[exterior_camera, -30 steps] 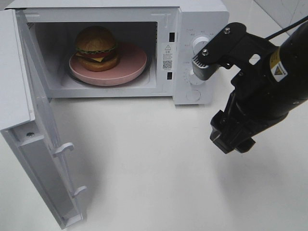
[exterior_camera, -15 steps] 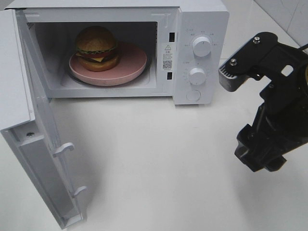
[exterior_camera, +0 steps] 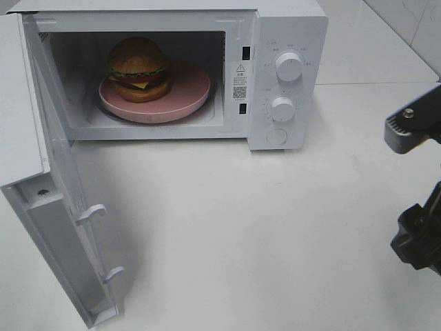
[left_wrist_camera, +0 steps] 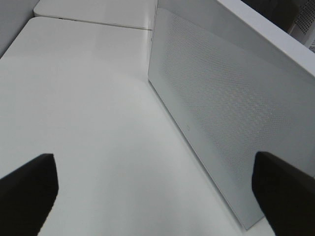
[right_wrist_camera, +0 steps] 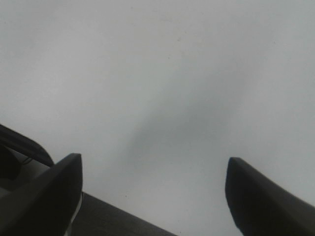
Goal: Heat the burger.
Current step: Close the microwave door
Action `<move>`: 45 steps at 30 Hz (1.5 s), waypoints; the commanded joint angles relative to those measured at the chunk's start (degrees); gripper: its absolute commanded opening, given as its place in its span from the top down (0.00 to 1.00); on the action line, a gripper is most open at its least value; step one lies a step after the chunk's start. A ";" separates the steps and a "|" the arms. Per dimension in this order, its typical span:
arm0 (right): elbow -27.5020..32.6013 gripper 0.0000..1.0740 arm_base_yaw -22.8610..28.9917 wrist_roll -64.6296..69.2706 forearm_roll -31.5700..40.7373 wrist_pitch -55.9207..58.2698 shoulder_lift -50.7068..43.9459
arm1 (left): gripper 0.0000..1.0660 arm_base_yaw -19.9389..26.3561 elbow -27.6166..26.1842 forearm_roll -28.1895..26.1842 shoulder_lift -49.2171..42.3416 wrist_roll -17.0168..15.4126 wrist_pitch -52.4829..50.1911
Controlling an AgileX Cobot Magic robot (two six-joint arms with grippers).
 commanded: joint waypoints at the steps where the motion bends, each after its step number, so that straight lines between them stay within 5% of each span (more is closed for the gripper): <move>1: 1.43 0.29 -2.98 0.86 1.49 0.17 -1.66 | 0.06 0.11 0.17 -0.23 -0.06 0.06 -0.17; 10: 4.58 0.29 -15.64 0.69 6.76 2.81 -9.17 | 0.06 0.11 0.17 -0.23 -0.06 0.06 -0.17; 25: 5.50 0.29 -24.98 -2.18 8.54 6.53 -30.19 | 0.06 0.11 0.17 -0.23 -0.06 0.06 -0.17; 45: 6.59 0.29 -26.53 -6.47 9.51 7.79 -58.61 | 0.06 0.11 0.17 -0.23 -0.06 0.06 -0.17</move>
